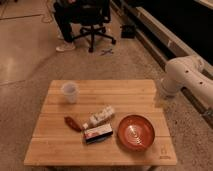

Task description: Place the pepper in the ceramic bowl

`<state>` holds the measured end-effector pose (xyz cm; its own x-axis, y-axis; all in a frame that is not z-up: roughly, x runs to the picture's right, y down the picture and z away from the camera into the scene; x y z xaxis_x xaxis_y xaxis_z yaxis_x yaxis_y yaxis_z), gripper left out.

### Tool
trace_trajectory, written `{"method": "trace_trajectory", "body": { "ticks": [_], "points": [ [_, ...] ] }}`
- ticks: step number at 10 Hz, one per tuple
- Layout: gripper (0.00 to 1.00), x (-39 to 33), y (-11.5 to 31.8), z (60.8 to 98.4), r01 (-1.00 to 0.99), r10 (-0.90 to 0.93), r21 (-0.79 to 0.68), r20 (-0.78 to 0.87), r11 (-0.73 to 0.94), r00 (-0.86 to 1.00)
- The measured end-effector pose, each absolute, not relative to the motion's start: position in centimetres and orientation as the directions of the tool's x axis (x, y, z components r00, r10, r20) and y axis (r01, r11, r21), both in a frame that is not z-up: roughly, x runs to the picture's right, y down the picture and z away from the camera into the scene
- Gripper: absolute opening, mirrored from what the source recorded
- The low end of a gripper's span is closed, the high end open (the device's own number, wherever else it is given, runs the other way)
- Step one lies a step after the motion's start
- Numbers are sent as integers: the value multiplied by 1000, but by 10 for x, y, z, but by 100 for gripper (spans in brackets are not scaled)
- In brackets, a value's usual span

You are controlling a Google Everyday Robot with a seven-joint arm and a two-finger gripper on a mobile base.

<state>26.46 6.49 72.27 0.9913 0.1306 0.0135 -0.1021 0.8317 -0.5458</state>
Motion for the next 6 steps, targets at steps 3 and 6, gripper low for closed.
{"method": "trace_trajectory", "body": {
  "ticks": [3, 6],
  "points": [
    [41, 256, 60, 722, -97, 127, -543, 17, 834, 992],
    [41, 266, 63, 720, -90, 122, -550, 21, 831, 992]
  ]
}}
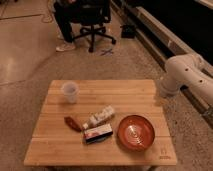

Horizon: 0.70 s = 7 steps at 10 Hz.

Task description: Place the pepper in the ceramic bowl

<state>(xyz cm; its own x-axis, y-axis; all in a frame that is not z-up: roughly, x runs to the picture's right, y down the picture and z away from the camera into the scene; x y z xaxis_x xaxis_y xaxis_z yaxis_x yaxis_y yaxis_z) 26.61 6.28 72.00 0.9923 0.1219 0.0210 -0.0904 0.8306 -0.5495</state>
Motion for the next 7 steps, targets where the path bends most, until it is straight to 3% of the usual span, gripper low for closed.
{"method": "trace_trajectory", "body": {
  "ticks": [3, 7],
  "points": [
    [41, 245, 64, 724, -64, 101, -545, 37, 836, 994],
    [41, 269, 66, 723, -67, 101, -549, 33, 833, 994]
  ]
}}
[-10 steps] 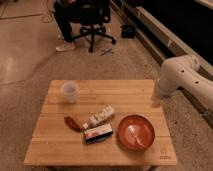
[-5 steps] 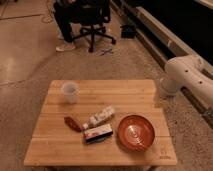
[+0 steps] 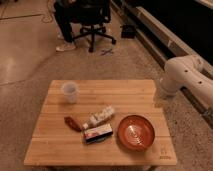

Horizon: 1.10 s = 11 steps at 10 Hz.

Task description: Place the pepper in the ceramic bowl

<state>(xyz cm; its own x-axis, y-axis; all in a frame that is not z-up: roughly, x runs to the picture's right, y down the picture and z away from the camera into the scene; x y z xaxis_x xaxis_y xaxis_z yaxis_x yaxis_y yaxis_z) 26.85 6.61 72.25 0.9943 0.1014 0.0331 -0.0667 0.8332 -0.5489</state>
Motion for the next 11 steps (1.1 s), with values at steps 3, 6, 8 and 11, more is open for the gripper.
{"method": "trace_trajectory", "body": {
  "ticks": [3, 6, 8, 11],
  "points": [
    [41, 249, 64, 723, -72, 105, -548, 29, 833, 994],
    [41, 269, 61, 721, -71, 101, -545, 24, 835, 995],
    [41, 264, 63, 720, -76, 104, -548, 21, 833, 994],
    [41, 248, 60, 721, -71, 100, -542, 24, 837, 995]
  ]
}}
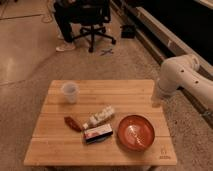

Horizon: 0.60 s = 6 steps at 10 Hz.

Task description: Place the pepper in the ceramic bowl

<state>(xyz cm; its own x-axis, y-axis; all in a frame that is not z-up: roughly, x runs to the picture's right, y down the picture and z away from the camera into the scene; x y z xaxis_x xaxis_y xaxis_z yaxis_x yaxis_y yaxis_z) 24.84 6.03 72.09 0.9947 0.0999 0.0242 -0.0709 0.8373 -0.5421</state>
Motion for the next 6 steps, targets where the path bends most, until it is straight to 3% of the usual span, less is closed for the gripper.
{"method": "trace_trajectory", "body": {
  "ticks": [3, 6],
  "points": [
    [41, 266, 62, 722, -72, 101, -547, 23, 834, 995],
    [41, 226, 59, 714, -65, 92, -541, 24, 839, 995]
  ]
}}
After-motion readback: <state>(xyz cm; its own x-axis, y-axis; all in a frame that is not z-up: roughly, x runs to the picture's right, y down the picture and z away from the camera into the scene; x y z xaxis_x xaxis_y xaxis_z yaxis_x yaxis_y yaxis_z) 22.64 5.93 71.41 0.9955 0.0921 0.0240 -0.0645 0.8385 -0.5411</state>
